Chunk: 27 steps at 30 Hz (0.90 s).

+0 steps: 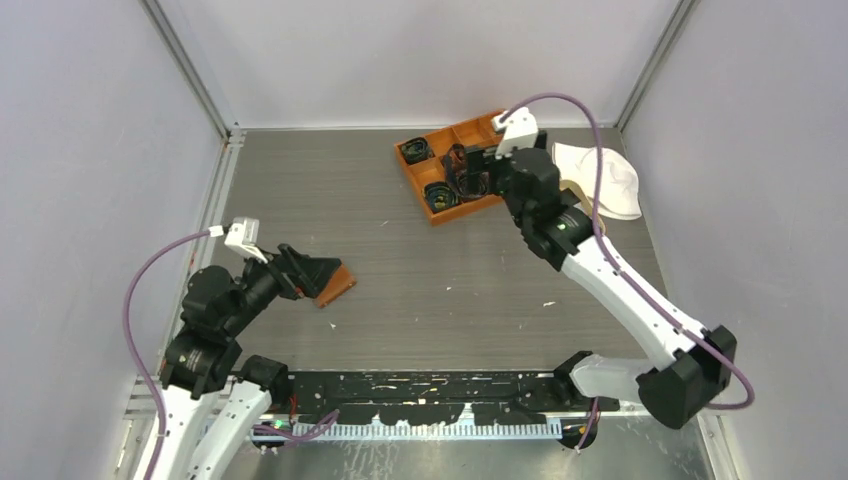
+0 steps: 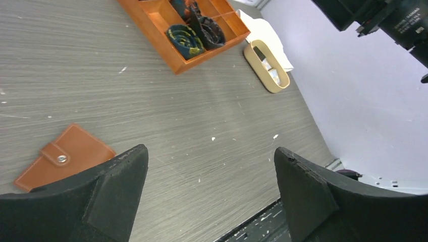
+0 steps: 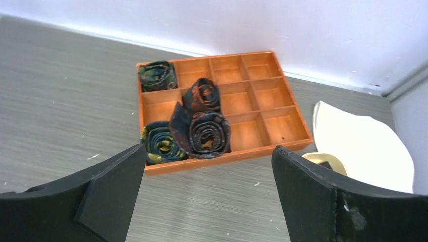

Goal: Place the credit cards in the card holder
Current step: Move the card holder to the center of the board.

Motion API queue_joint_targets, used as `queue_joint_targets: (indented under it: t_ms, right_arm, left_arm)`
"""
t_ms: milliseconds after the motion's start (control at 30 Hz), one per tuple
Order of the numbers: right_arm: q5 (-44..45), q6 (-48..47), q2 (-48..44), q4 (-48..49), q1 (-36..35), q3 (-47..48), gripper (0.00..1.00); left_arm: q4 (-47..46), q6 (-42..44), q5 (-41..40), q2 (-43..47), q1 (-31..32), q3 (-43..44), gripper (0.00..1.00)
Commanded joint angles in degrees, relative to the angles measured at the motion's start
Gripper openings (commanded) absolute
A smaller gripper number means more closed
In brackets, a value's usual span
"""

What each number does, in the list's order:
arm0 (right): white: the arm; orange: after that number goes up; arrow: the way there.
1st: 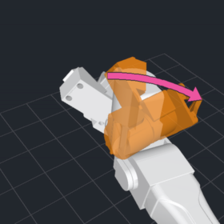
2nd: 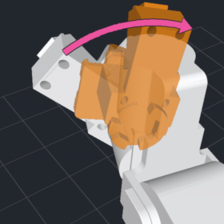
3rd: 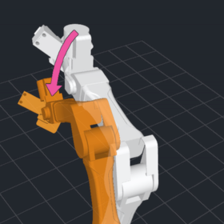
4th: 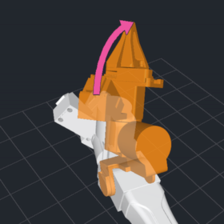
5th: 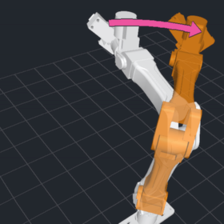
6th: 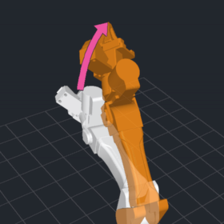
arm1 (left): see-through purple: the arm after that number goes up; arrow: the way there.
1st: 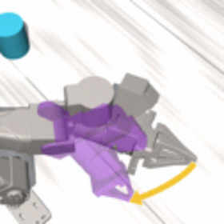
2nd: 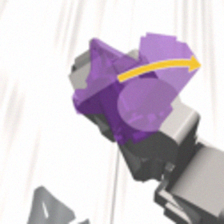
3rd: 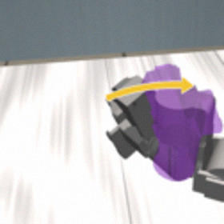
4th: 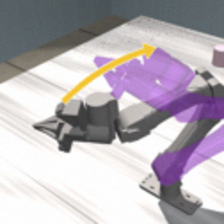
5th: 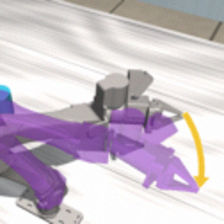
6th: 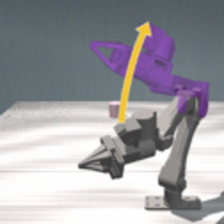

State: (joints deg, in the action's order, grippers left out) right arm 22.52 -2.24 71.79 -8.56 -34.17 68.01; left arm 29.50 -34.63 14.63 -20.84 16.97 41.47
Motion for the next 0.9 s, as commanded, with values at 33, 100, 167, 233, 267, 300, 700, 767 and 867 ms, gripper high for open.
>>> queue_joint_targets:
  t_ms: [33, 100, 167, 233, 267, 300, 700, 767, 867]
  right_arm:
    - [-2.36, 3.55, -5.84, -0.08, 5.39, -3.64, 0.99]
    - [-8.72, 1.68, -7.61, -2.14, 9.07, -4.93, 0.99]
    - [-19.91, -0.49, -8.73, -4.84, 15.06, -6.44, 1.0]
    - [-25.72, -0.5, -7.46, -7.78, 19.66, -6.28, 1.0]
    - [-28.21, -0.26, -6.26, -9.75, 21.99, -5.45, 1.0]
    - [-30.87, -0.64, -4.94, -11.41, 24.1, -4.79, 0.99]
    - [-67.72, -5.21, 2.68, -15.0, 32.23, -9.98, 1.0]
    - [-70.14, -5.81, 2.0, -11.07, 32.19, -13.58, 1.0]
    - [-72.13, -8.92, 1.96, -10.41, 32.15, -15.0, 1.0]
  left_arm:
    - [-15.79, -5.91, 7.21, -4.77, -0.09, -4.05, 0.97]
    - [-24.29, -10.15, 10.15, -7.54, -0.05, -7.93, 0.98]
    - [-34.23, -14.8, 13.08, -11.44, -0.1, -12.07, 0.97]
    - [-41.11, -18.02, 15.01, -16.03, -0.09, -14.43, 0.96]
    - [-43.36, -19.22, 15.81, -19.35, -0.02, -15.05, 0.94]
    - [-44.17, -19.91, 16.54, -21.68, 0.06, -15.1, 0.92]
    - [-21.7, -11.56, -17.61, -28.69, 17.0, -14.91, 0.72]
    - [-18.2, -16.64, -23.15, -26.28, 17.04, -16.98, 0.67]
    - [-9.79, -22.54, -32.55, -22.32, 17.02, -17.73, 0.64]
